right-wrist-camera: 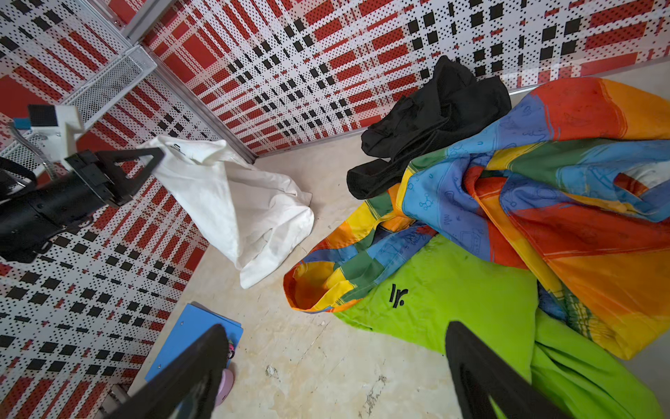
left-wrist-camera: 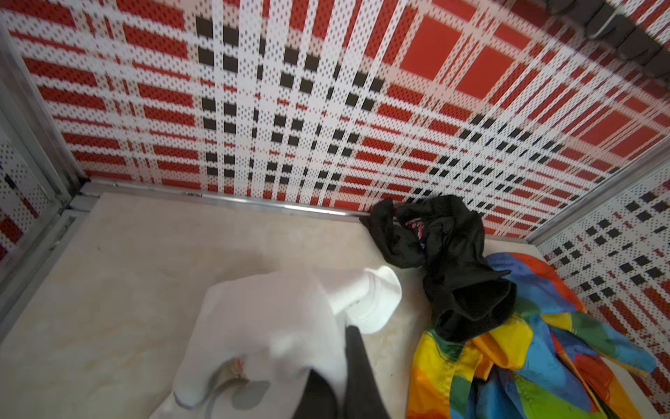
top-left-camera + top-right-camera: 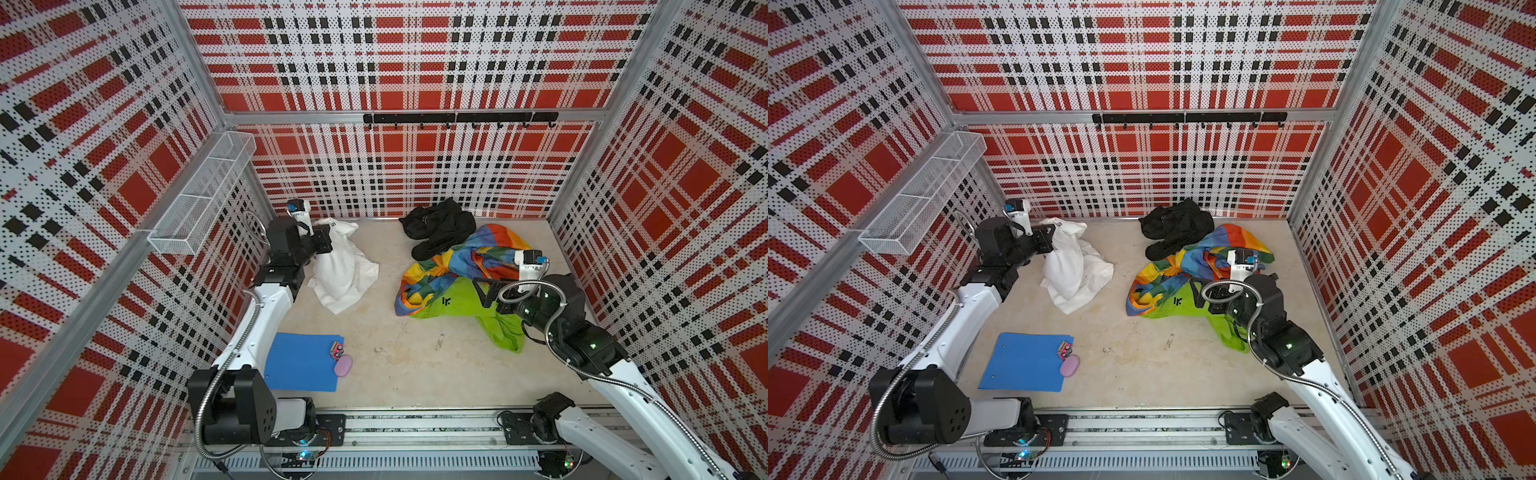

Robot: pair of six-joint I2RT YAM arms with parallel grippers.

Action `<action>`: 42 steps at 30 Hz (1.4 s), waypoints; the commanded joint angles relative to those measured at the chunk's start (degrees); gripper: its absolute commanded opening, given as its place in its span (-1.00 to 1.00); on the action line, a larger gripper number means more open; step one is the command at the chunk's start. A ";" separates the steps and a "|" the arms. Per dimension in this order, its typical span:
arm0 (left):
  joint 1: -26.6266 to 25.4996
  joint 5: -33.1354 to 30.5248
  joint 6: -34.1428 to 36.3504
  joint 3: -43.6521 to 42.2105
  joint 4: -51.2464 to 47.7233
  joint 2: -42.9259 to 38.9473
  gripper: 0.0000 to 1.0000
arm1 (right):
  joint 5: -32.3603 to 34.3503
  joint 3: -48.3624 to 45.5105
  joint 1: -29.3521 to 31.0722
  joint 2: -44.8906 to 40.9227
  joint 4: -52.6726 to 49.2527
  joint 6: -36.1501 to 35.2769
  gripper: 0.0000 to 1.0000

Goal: Pick out a specific cloth from the pile
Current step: 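Carry the white T-shirt with the left gripper and lower it onto the table, then open the left gripper to release the white T-shirt and withdraw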

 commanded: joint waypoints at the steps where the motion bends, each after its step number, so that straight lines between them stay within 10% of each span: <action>1: -1.34 -3.33 -0.99 -4.61 4.37 1.16 -1.00 | -0.86 -1.22 -0.20 -0.11 3.84 0.90 1.00; 19: -2.21 -1.88 -9.54 -3.05 7.67 25.79 -0.96 | 4.27 -3.97 -0.09 1.29 1.99 2.83 0.99; 29: -0.62 -0.51 -11.38 -1.81 8.82 28.30 -0.28 | 4.93 -4.30 -0.09 2.05 1.65 3.29 0.98; 42: -3.86 -5.47 -5.75 0.17 -2.24 9.74 0.70 | 7.75 -5.45 -0.09 3.65 0.78 3.82 0.97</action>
